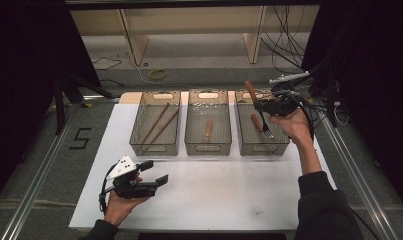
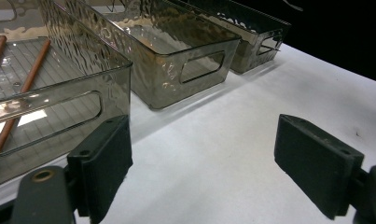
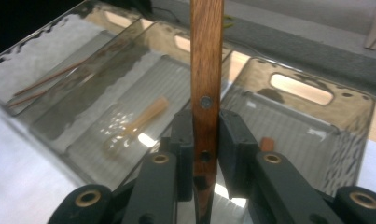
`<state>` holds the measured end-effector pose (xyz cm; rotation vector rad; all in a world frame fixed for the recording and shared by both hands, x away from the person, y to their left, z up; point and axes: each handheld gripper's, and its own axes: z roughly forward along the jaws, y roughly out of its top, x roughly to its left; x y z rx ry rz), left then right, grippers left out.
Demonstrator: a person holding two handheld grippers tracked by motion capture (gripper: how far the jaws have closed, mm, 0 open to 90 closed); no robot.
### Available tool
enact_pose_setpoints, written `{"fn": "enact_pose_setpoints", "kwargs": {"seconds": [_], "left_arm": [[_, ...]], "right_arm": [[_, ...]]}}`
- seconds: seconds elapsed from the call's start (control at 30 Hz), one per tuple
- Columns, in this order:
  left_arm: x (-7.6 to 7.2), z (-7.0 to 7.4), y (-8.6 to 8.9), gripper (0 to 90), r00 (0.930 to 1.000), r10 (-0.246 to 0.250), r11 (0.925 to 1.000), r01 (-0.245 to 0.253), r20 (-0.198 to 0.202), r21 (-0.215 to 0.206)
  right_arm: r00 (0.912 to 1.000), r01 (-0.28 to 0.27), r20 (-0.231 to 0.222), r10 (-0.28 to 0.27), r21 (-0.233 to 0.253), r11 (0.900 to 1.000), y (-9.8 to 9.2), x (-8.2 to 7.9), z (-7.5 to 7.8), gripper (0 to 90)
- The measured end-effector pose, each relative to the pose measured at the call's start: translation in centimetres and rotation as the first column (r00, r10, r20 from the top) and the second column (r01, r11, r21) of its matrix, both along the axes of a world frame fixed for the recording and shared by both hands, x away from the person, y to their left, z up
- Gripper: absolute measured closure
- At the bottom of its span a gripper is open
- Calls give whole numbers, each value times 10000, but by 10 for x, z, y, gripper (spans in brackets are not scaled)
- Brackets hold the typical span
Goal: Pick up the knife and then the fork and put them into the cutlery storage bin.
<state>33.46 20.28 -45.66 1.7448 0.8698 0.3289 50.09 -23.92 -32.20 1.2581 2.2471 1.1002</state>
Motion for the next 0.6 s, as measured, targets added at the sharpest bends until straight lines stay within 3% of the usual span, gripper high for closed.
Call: {"fn": "enact_pose_setpoints", "kwargs": {"seconds": [0.43, 0.6], "left_arm": [[0, 0, 0, 182, 10000, -4, 10000, 4, 25, 10], [0, 0, 0, 183, 10000, -7, 10000, 7, 4, 0]], "right_arm": [[9939, 1056, -316, -1057, -44, 9944, -8, 26, -18, 774], [9926, 1164, -344, -1167, -99, 9931, -5, 30, -22, 773]]}}
